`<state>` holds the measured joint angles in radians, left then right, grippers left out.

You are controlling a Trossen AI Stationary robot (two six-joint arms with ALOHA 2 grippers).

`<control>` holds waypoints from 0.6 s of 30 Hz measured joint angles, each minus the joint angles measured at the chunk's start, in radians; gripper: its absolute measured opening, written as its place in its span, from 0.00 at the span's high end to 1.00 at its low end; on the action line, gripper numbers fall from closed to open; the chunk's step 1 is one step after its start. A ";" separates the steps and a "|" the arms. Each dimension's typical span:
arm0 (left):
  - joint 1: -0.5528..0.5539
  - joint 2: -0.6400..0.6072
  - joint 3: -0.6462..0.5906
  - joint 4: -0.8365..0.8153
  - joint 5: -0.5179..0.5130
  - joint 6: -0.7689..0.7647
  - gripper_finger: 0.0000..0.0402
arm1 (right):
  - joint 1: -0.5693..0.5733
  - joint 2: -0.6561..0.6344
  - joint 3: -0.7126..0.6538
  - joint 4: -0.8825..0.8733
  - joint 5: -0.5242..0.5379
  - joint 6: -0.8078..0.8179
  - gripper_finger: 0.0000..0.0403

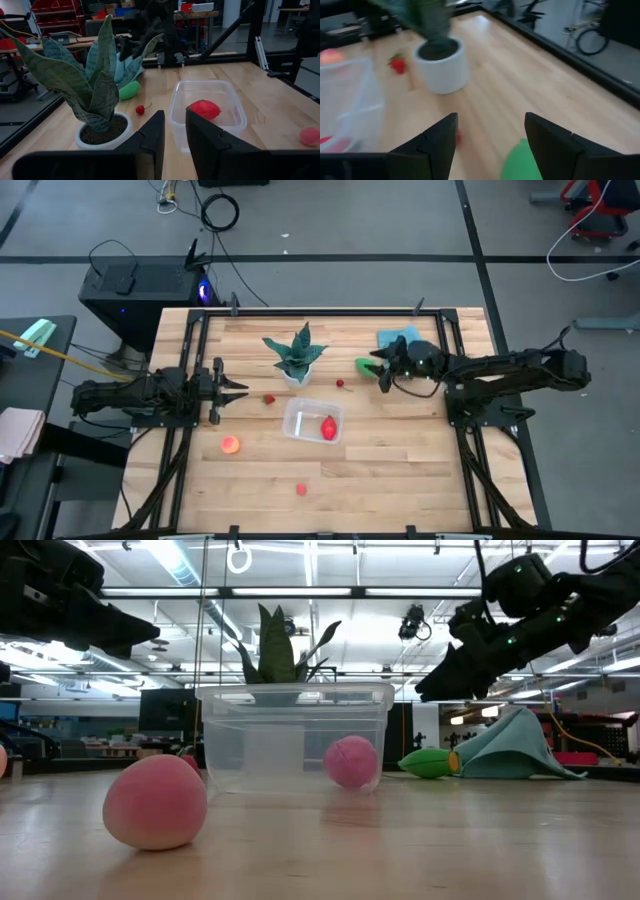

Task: Pick and placing Produce into tupperware
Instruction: Put the corn into the transparent container

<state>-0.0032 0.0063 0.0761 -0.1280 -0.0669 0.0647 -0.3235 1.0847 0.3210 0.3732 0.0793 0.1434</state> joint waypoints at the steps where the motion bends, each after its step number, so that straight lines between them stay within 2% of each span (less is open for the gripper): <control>1: 0.000 0.000 0.000 0.000 0.000 0.000 0.80 | -0.023 0.000 0.000 -0.001 -0.011 -0.002 0.41; 9: 0.000 0.000 0.000 0.000 0.000 0.001 0.78 | -0.185 0.000 0.000 -0.009 -0.120 -0.013 0.41; 14: 0.000 0.000 0.000 0.000 0.000 0.001 0.78 | -0.242 0.002 0.000 -0.059 -0.207 -0.027 0.41; 18: 0.000 0.000 0.000 0.000 0.000 0.010 0.80 | -0.261 0.002 0.001 -0.099 -0.244 -0.050 0.37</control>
<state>-0.0032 0.0063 0.0761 -0.1280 -0.0669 0.0744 -0.5848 1.0863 0.3224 0.2743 -0.1649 0.0935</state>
